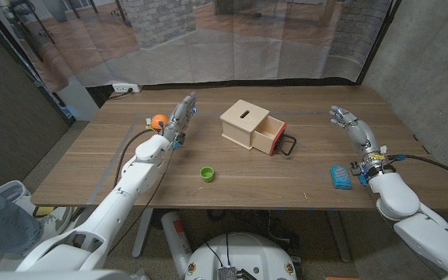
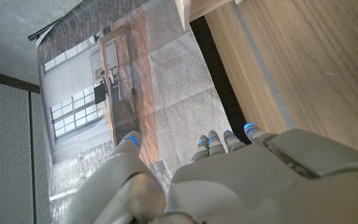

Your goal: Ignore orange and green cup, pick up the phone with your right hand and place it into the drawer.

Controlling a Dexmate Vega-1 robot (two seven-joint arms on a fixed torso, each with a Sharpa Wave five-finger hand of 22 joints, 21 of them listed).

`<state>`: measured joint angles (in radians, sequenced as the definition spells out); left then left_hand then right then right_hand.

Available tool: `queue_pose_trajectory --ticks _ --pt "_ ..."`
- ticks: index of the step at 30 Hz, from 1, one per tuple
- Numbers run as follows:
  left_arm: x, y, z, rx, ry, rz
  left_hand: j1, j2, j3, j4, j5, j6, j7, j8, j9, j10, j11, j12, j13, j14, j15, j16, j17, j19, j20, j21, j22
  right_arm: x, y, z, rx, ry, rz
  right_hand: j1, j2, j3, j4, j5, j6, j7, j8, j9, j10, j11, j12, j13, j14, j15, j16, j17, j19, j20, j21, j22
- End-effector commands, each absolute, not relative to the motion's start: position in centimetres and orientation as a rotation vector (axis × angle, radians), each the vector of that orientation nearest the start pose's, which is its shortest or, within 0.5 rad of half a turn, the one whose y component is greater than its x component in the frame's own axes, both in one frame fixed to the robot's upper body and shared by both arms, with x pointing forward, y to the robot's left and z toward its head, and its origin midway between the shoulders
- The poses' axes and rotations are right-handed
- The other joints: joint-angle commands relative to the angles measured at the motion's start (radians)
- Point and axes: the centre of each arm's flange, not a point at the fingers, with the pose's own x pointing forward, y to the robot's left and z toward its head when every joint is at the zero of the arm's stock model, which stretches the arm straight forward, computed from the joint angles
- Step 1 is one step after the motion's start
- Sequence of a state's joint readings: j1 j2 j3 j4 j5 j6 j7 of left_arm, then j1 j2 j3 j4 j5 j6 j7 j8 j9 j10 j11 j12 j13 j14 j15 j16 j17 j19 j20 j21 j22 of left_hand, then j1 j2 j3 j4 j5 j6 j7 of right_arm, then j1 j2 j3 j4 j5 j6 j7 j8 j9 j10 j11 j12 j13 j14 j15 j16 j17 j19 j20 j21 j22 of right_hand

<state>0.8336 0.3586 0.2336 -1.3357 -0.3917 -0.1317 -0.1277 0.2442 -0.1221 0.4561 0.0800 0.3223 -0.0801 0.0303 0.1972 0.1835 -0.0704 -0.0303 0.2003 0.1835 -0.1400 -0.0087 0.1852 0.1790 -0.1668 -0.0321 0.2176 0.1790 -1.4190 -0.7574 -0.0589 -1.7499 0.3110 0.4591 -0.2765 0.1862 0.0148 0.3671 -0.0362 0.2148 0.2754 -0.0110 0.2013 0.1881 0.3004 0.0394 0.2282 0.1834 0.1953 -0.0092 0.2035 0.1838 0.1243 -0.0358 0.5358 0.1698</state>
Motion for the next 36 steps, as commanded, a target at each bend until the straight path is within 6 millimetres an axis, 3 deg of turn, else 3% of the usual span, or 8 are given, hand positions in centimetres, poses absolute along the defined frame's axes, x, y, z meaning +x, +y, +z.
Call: queue_pose_trajectory --ticks 1,9,36 --pt "65.5 24.9 -0.9 0.077 -0.564 -0.254 0.005 0.01 -0.006 -0.001 0.004 0.003 0.001 0.006 0.004 0.006 -0.001 0.007 0.004 0.002 0.0 0.004 0.004 -0.026 -0.042 -0.002 0.003 48.7 -37.6 -8.5 -0.344 -0.775 -0.065 0.016 0.0 0.004 -0.006 -0.003 0.011 0.002 0.008 0.006 0.013 -0.003 0.007 0.006 0.015 -0.003 -0.002 0.002 0.015 -0.024 -0.002 0.003" --pt "65.3 25.1 -1.3 0.078 -0.559 -0.253 0.006 0.01 -0.007 -0.001 0.005 0.003 0.002 0.006 0.004 0.007 0.001 0.007 0.004 0.002 -0.001 0.004 0.004 -0.025 -0.042 -0.003 0.003 47.7 -37.8 -9.2 -0.371 -0.768 -0.084 0.022 0.003 0.006 -0.011 -0.002 0.019 0.004 0.01 0.006 0.022 -0.003 0.009 0.006 0.021 -0.014 -0.002 0.002 0.023 -0.036 -0.007 0.003" --pt "64.7 26.3 -1.4 0.083 -0.564 -0.237 0.007 0.012 -0.011 -0.001 0.006 0.006 0.001 0.005 0.004 0.007 0.001 0.007 0.004 0.004 0.0 0.004 0.004 -0.025 -0.039 -0.005 0.003 46.4 -37.6 -10.2 -0.423 -0.759 -0.12 0.034 -0.001 0.006 -0.024 -0.002 0.029 -0.006 0.009 0.006 0.034 -0.013 0.01 0.006 0.032 -0.017 -0.002 0.0 0.03 -0.026 -0.022 0.003"
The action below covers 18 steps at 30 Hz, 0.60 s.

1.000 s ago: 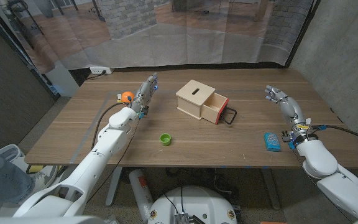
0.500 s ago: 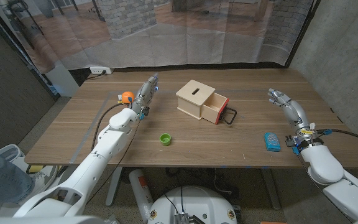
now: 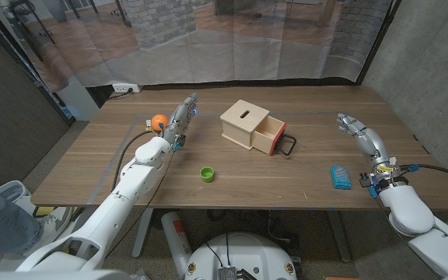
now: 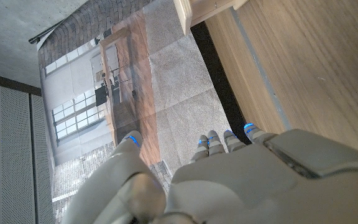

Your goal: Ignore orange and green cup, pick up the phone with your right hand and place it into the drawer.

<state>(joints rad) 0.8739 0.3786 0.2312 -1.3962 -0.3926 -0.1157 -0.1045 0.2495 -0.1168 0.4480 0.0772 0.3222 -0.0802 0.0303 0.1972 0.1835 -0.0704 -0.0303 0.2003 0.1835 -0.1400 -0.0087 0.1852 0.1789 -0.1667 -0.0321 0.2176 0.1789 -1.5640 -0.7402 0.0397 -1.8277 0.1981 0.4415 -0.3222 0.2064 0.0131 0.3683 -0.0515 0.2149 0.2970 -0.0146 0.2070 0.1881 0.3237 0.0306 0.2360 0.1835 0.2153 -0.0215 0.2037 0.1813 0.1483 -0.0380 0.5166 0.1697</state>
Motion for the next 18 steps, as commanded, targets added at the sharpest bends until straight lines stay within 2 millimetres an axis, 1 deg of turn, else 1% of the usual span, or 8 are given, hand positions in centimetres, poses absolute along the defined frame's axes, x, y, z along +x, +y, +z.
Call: queue_pose_trajectory --ticks 1,5,11,18 --pt "64.72 26.34 -1.35 0.085 -0.564 -0.235 0.002 0.007 -0.003 0.002 0.006 0.006 0.0 0.005 0.004 0.007 0.0 0.007 0.004 0.004 0.0 0.004 0.004 -0.025 -0.039 -0.005 0.003 46.36 -37.57 -10.25 -0.43 -0.758 -0.122 0.014 0.0 0.005 -0.009 -0.002 0.008 -0.002 0.004 0.006 0.011 -0.005 0.002 0.006 0.012 -0.005 -0.003 0.003 0.007 -0.024 -0.003 0.004" --pt "64.84 26.51 -1.45 0.081 -0.559 -0.235 0.002 0.007 -0.004 0.002 0.006 0.009 0.001 0.006 0.004 0.008 -0.001 0.007 0.004 0.003 -0.001 0.003 0.004 -0.025 -0.038 -0.005 0.003 46.26 -37.38 -10.46 -0.448 -0.755 -0.138 0.017 0.0 0.006 -0.011 -0.002 0.01 -0.004 0.004 0.006 0.012 -0.005 0.002 0.006 0.014 -0.006 -0.003 0.003 0.009 -0.024 -0.005 0.004" --pt "64.8 26.58 -1.61 0.079 -0.558 -0.231 0.002 0.008 -0.004 0.001 0.006 0.011 0.001 0.006 0.005 0.009 -0.001 0.007 0.004 0.004 -0.001 0.003 0.004 -0.025 -0.038 -0.006 0.003 46.1 -37.23 -10.82 -0.462 -0.743 -0.137 0.027 -0.005 0.006 -0.021 0.0 0.016 -0.01 0.005 0.006 0.016 -0.009 0.003 0.006 0.016 -0.009 -0.004 0.001 0.012 -0.023 -0.009 0.004" --pt "64.69 26.86 -2.05 0.071 -0.553 -0.222 0.003 0.008 -0.005 0.001 0.007 0.012 0.002 0.007 0.005 0.009 0.001 0.007 0.004 0.004 0.0 0.003 0.004 -0.025 -0.038 -0.006 0.003 45.92 -37.14 -11.08 -0.489 -0.736 -0.141 0.033 -0.01 0.006 -0.027 0.001 0.018 -0.011 0.005 0.006 0.018 -0.009 0.003 0.006 0.023 -0.012 -0.002 0.001 0.014 -0.022 -0.012 0.004"
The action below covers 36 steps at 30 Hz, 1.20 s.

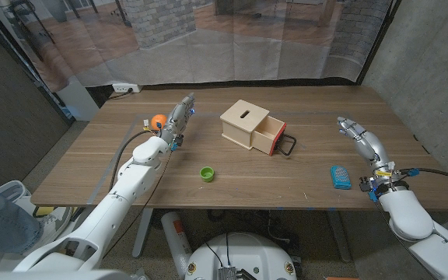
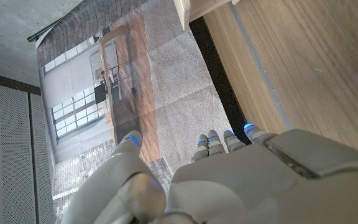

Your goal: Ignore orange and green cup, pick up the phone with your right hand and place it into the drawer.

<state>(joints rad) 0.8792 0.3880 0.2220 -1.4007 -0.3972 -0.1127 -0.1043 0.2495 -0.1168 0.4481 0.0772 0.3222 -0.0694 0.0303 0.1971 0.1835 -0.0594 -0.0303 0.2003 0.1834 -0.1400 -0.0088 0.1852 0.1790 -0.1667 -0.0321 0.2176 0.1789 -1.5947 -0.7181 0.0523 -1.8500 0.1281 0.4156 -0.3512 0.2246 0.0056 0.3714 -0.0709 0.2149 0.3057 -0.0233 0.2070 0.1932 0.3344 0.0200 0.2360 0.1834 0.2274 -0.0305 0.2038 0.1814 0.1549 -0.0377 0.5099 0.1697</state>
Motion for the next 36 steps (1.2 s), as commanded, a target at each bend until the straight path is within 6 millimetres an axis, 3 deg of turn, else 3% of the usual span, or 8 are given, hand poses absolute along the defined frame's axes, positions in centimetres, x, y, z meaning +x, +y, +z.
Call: queue_pose_trajectory --ticks 1,8,12,36 --pt "64.7 26.9 -2.1 0.072 -0.553 -0.222 0.003 0.008 -0.005 0.001 0.007 0.001 0.002 0.006 0.005 -0.002 0.0 0.007 0.004 0.004 0.0 0.003 0.004 -0.025 -0.038 -0.006 0.003 45.9 -37.1 -11.1 -0.498 -0.737 -0.142 0.016 -0.004 0.002 -0.009 0.001 0.01 -0.002 0.005 0.001 0.008 0.0 0.003 0.006 0.013 -0.004 -0.002 0.001 0.008 -0.022 -0.007 0.004" --pt "64.6 26.7 -2.1 0.072 -0.556 -0.225 0.003 0.009 -0.007 0.001 0.007 0.001 0.002 0.006 0.005 -0.002 0.003 0.006 0.004 0.004 -0.001 0.003 0.004 -0.025 -0.038 -0.007 0.003 45.4 -37.2 -11.5 -0.536 -0.736 -0.167 0.02 -0.008 0.001 -0.013 0.003 0.013 -0.003 0.004 0.001 0.012 -0.002 0.003 0.006 0.018 -0.005 -0.002 0.001 0.013 -0.02 -0.011 0.004" --pt "64.6 26.5 -1.9 0.071 -0.561 -0.227 0.003 0.009 -0.007 0.001 0.007 0.001 0.002 0.006 0.005 -0.002 0.001 0.006 0.004 0.004 -0.001 0.003 0.004 -0.025 -0.037 -0.007 0.003 45.1 -37.3 -11.9 -0.555 -0.739 -0.182 0.025 -0.01 0.001 -0.018 0.005 0.018 -0.008 0.005 0.001 0.016 -0.018 0.004 0.006 0.024 -0.009 -0.002 0.001 0.017 -0.019 -0.015 0.004" --pt "64.4 26.2 -1.7 0.066 -0.572 -0.227 0.004 0.01 -0.011 0.001 0.008 0.001 0.002 0.005 0.005 -0.002 0.0 0.006 0.005 0.004 0.0 0.003 0.004 -0.025 -0.036 -0.008 0.004 43.9 -37.6 -12.9 -0.653 -0.732 -0.248 0.046 -0.019 0.002 -0.036 0.013 0.044 -0.02 0.01 0.002 0.037 -0.03 0.008 0.006 0.05 -0.019 0.002 0.001 0.037 -0.013 -0.027 0.004"
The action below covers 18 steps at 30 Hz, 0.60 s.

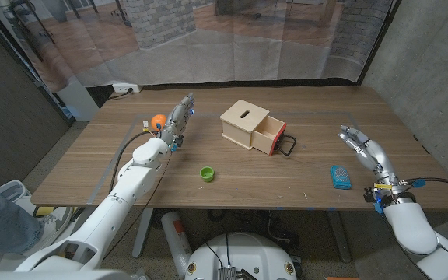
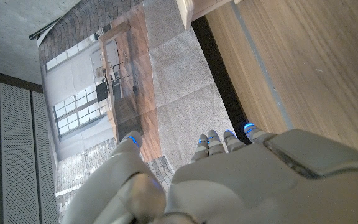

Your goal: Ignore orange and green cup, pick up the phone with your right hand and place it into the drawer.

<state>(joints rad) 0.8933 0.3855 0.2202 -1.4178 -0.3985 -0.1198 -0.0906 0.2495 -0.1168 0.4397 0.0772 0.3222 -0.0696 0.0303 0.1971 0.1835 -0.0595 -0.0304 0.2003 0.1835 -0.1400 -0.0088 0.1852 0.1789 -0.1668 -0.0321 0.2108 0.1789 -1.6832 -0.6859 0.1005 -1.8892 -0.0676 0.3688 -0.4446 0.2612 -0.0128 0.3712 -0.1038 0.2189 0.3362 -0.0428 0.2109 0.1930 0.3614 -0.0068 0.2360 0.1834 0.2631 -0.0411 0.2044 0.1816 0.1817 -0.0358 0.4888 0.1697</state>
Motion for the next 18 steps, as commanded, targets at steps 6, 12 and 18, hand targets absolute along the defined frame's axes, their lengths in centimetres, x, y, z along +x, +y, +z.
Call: queue_pose_trajectory --ticks 6,12,18 --pt "64.44 26.25 -1.68 0.072 -0.567 -0.229 0.004 0.011 -0.003 0.001 0.008 0.001 0.001 0.004 0.005 -0.002 0.0 0.006 0.004 0.005 0.0 0.003 0.004 -0.025 -0.036 -0.002 0.004 43.85 -37.66 -12.89 -0.663 -0.737 -0.255 0.015 -0.005 0.002 -0.009 0.012 0.027 -0.006 0.008 0.002 0.021 -0.022 0.01 0.006 0.028 -0.012 0.003 0.001 0.019 -0.013 -0.011 0.005" --pt "64.32 26.43 -1.46 0.078 -0.569 -0.225 0.004 0.011 -0.004 0.001 0.009 0.002 0.002 0.004 0.005 -0.002 0.001 0.005 0.004 0.004 0.0 0.003 0.004 -0.025 -0.035 -0.002 0.004 43.67 -37.62 -13.08 -0.706 -0.734 -0.276 0.026 -0.01 0.003 -0.018 0.016 0.038 -0.005 0.01 0.002 0.031 -0.029 0.012 0.006 0.044 -0.013 0.005 0.001 0.028 -0.007 -0.015 0.005" --pt "64.36 26.47 -1.52 0.075 -0.569 -0.226 0.004 0.011 -0.005 0.0 0.009 0.002 0.001 0.004 0.005 -0.003 0.0 0.005 0.004 0.004 0.0 0.003 0.004 -0.025 -0.034 -0.003 0.004 43.45 -37.33 -13.53 -0.753 -0.719 -0.286 0.032 -0.009 0.005 -0.021 0.017 0.045 -0.008 0.011 0.002 0.036 -0.025 0.013 0.006 0.051 -0.015 0.005 0.001 0.033 -0.007 -0.018 0.005"
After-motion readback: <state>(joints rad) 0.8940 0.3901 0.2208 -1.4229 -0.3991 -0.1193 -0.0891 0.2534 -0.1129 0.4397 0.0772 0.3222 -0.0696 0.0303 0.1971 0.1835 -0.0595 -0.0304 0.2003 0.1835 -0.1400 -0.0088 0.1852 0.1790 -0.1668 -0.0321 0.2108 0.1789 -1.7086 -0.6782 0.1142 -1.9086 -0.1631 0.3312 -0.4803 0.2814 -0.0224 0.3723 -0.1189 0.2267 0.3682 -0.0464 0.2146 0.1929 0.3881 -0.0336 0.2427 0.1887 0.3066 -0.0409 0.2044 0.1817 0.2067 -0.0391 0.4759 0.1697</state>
